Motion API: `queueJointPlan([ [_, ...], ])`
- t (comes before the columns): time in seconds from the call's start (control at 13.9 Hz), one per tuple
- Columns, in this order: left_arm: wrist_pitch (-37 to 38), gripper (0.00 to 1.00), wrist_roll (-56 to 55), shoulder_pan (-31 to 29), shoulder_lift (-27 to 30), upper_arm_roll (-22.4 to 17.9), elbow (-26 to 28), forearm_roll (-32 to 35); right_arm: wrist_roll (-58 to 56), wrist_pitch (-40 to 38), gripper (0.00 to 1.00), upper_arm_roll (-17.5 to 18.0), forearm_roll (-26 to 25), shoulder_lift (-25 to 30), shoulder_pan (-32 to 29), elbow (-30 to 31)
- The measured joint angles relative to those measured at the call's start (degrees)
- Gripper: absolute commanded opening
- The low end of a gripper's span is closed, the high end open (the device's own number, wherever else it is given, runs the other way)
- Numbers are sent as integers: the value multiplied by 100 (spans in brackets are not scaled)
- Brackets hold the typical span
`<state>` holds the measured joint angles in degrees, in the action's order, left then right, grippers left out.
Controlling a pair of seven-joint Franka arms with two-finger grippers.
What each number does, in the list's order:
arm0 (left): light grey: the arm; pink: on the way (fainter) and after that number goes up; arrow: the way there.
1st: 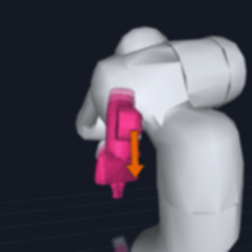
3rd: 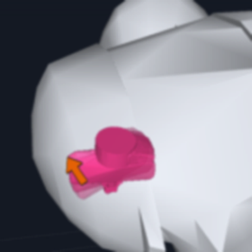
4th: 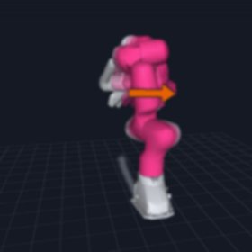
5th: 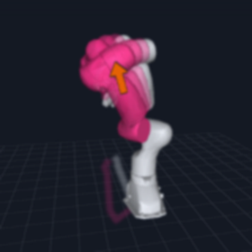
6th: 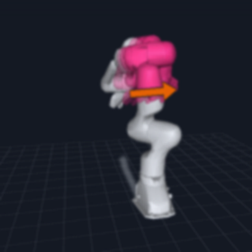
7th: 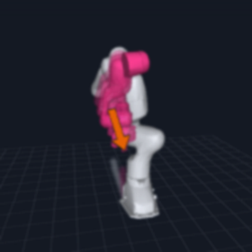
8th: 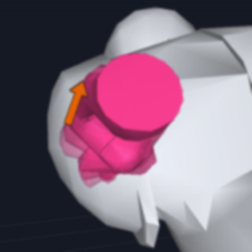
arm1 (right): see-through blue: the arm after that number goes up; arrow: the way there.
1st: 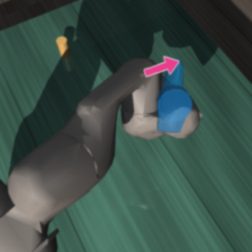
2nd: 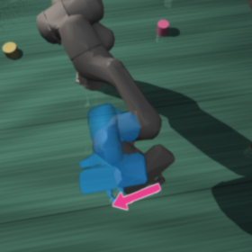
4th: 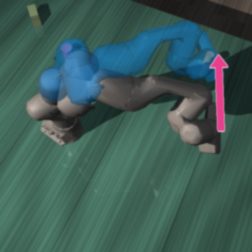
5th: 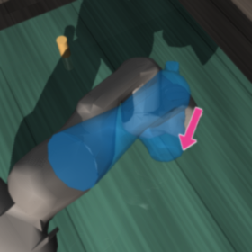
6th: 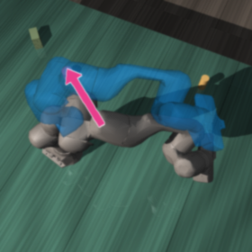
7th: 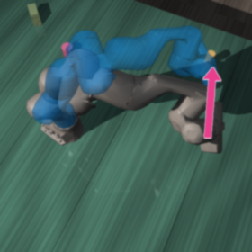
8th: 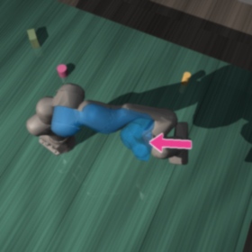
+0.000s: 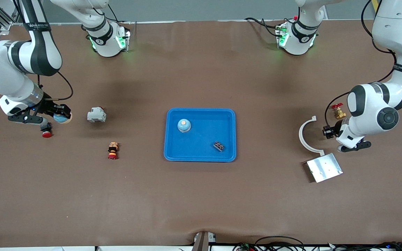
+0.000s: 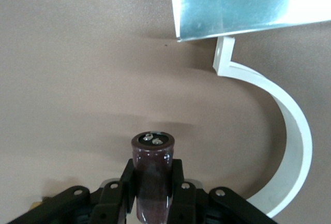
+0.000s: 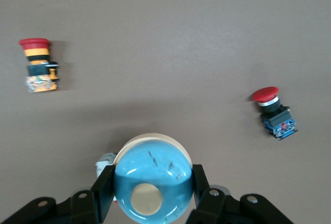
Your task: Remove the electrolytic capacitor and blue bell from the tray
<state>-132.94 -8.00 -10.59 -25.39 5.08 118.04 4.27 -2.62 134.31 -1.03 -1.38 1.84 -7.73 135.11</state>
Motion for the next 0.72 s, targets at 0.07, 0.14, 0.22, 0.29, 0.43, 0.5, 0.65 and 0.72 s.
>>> queueJointPlan([
  [0.07, 0, 0, 0, 5, -38, 3, -25, 0, -109, 171, 0, -1, 0, 0, -98, 135],
  [0.14, 0, 0, 0, 9, -68, 5, -39, 0, -190, 345, 0, -1, 0, 0, -179, 275],
  [0.22, 0, 0, 0, 9, -88, 6, -46, 0, -244, 501, 0, -1, 0, 0, -239, 403],
  [0.29, 0, 0, 0, 9, -106, 7, -50, 0, -261, 651, 0, -1, 0, 0, -286, 522],
  [0.43, 0, 0, 0, 9, -155, 7, -53, 0, -270, 980, 0, -1, 3, 0, -340, 743],
  [0.5, 0, 0, -2, 9, -187, 7, -53, 0, -271, 1160, 0, -1, 6, -2, -349, 848],
  [0.65, 0, 0, -3, 9, -253, 7, -55, 0, -271, 1485, 0, -1, 9, -22, -365, 1043],
  [0.72, 0, 0, -3, 10, -281, 8, -57, 0, -271, 1582, 0, -1, 9, -43, -386, 1114],
])
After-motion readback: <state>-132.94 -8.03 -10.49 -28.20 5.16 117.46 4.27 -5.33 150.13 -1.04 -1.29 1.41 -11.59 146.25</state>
